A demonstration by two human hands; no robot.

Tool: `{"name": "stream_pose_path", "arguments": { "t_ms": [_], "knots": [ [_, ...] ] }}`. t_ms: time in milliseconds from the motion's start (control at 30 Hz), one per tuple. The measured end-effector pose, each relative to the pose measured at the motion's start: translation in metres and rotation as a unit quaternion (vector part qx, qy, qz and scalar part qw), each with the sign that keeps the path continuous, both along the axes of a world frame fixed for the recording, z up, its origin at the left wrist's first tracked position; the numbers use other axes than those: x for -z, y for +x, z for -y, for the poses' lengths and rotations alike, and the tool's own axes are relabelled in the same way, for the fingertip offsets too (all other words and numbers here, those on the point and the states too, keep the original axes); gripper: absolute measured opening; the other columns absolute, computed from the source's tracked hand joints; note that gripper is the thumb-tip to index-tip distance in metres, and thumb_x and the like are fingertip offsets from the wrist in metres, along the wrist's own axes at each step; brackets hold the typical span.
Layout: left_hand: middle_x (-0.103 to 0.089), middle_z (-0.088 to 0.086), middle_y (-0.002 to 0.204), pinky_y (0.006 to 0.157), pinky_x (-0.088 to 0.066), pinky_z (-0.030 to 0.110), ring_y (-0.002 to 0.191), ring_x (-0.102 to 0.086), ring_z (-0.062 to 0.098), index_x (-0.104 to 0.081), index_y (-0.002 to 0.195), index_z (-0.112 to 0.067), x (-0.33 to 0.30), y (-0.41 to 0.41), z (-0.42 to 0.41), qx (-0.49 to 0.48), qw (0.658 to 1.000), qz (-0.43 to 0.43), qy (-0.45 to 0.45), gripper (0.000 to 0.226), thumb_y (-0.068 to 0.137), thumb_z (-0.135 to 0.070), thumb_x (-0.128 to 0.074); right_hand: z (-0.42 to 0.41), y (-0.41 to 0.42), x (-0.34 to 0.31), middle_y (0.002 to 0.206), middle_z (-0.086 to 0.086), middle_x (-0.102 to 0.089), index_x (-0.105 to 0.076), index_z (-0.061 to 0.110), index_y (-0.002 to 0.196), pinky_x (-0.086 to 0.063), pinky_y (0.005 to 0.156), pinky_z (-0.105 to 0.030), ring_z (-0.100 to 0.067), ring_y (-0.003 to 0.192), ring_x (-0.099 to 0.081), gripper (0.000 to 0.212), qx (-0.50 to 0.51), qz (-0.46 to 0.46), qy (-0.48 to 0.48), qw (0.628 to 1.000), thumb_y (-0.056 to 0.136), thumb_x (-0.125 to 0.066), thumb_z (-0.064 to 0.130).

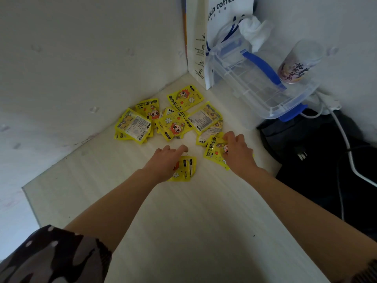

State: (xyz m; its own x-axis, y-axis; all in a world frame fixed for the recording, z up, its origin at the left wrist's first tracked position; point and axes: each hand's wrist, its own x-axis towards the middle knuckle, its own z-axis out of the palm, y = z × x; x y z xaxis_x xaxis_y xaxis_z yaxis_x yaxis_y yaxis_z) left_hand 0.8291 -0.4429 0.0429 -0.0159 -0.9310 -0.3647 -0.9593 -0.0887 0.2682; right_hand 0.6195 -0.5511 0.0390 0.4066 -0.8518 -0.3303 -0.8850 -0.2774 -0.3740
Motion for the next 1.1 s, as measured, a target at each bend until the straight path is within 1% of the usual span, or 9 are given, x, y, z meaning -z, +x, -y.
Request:
{"name": "stream_pose_path", "arguments": {
  "t_ms": [100,133,233,300,567,700,800,933,1100],
  "knots": [
    [-0.058,0.006,0.11,0.081,-0.038,0.036,0.101,-0.053,0.029,-0.047,0.126,-0.019,-0.001,-0.002,0.005,0.029,0.999,0.007,-0.017,0.04,0.088,-0.009,-0.054,-0.004,-0.004,-0.003,0.113,-0.01,-0.045,-0.026,0.026,0.139,-0.046,0.086,-0.046,-0.029,0.098,-0.053,0.06,0.012,0.036,0.035,0.999,0.09,-0.058,0.018],
    [-0.057,0.007,0.11,0.077,-0.039,0.036,0.098,-0.055,0.03,-0.052,0.122,-0.017,-0.002,-0.002,0.008,0.039,0.999,0.012,-0.026,0.035,0.088,-0.009,-0.053,-0.005,-0.007,-0.002,0.115,-0.01,-0.045,-0.028,0.023,0.139,-0.047,0.086,-0.047,-0.029,0.101,-0.054,0.059,0.009,0.029,0.043,0.999,0.089,-0.06,0.019],
    [-0.054,0.006,0.107,0.066,-0.044,0.036,0.087,-0.059,0.032,-0.057,0.112,-0.015,-0.005,-0.001,0.017,0.018,0.999,-0.006,-0.046,0.025,0.088,-0.009,-0.053,-0.005,-0.018,0.001,0.115,-0.011,-0.044,-0.05,0.011,0.12,-0.049,0.08,-0.041,-0.03,0.099,-0.055,0.031,-0.026,-0.013,0.048,0.998,0.091,-0.057,0.022],
    [-0.053,0.005,0.104,0.066,-0.049,0.039,0.085,-0.059,0.031,-0.057,0.107,-0.015,-0.01,-0.001,0.028,-0.006,0.998,-0.031,-0.055,0.02,0.088,-0.01,-0.054,-0.005,-0.026,0.0,0.114,-0.01,-0.042,-0.053,0.01,0.111,-0.048,0.074,-0.036,-0.027,0.094,-0.053,0.023,-0.035,-0.03,0.045,0.998,0.092,-0.056,0.024],
    [-0.057,0.015,0.121,0.086,-0.047,0.04,0.106,-0.056,0.033,-0.054,0.124,-0.006,-0.032,-0.002,0.101,-0.093,0.989,-0.077,-0.088,0.037,0.088,-0.012,-0.058,0.014,-0.044,0.001,0.126,-0.013,-0.042,-0.052,0.008,0.12,-0.044,0.093,-0.039,-0.031,0.113,-0.043,0.033,-0.029,-0.062,0.021,0.997,0.092,-0.055,0.025],
    [-0.061,0.013,0.118,0.082,-0.045,0.035,0.104,-0.058,0.029,-0.053,0.124,-0.004,-0.034,-0.01,0.129,-0.139,0.982,-0.097,-0.082,0.038,0.089,-0.015,-0.06,0.018,-0.039,0.006,0.128,-0.012,-0.043,-0.054,0.009,0.113,-0.04,0.097,-0.043,-0.036,0.117,-0.041,0.028,-0.033,-0.068,0.02,0.997,0.09,-0.054,0.026],
    [-0.066,0.012,0.106,0.071,-0.045,0.031,0.091,-0.06,0.025,-0.056,0.11,-0.005,-0.026,-0.015,0.144,-0.165,0.976,-0.121,-0.071,0.027,0.087,-0.016,-0.063,0.019,-0.036,0.008,0.132,-0.012,-0.041,-0.052,0.009,0.115,-0.038,0.096,-0.043,-0.036,0.119,-0.038,0.027,-0.031,-0.067,0.028,0.997,0.092,-0.052,0.024],
    [-0.056,0.017,0.126,0.089,-0.045,0.037,0.113,-0.054,0.032,-0.047,0.133,-0.002,-0.014,-0.017,0.158,-0.18,0.978,-0.098,-0.045,0.053,0.087,-0.021,-0.066,0.02,-0.031,0.011,0.132,-0.012,-0.042,-0.052,0.008,0.118,-0.039,0.095,-0.042,-0.035,0.116,-0.04,0.029,-0.036,-0.06,0.027,0.997,0.093,-0.049,0.022],
    [-0.044,0.019,0.138,0.102,-0.039,0.043,0.127,-0.042,0.035,-0.043,0.135,-0.003,0.006,-0.011,0.166,-0.162,0.986,-0.038,-0.009,0.064,0.083,-0.03,-0.069,0.021,-0.029,0.01,0.127,-0.014,-0.042,-0.052,0.008,0.12,-0.041,0.093,-0.043,-0.036,0.111,-0.043,0.031,-0.047,-0.079,0.016,0.996,0.093,-0.049,0.022]
  ]
}}
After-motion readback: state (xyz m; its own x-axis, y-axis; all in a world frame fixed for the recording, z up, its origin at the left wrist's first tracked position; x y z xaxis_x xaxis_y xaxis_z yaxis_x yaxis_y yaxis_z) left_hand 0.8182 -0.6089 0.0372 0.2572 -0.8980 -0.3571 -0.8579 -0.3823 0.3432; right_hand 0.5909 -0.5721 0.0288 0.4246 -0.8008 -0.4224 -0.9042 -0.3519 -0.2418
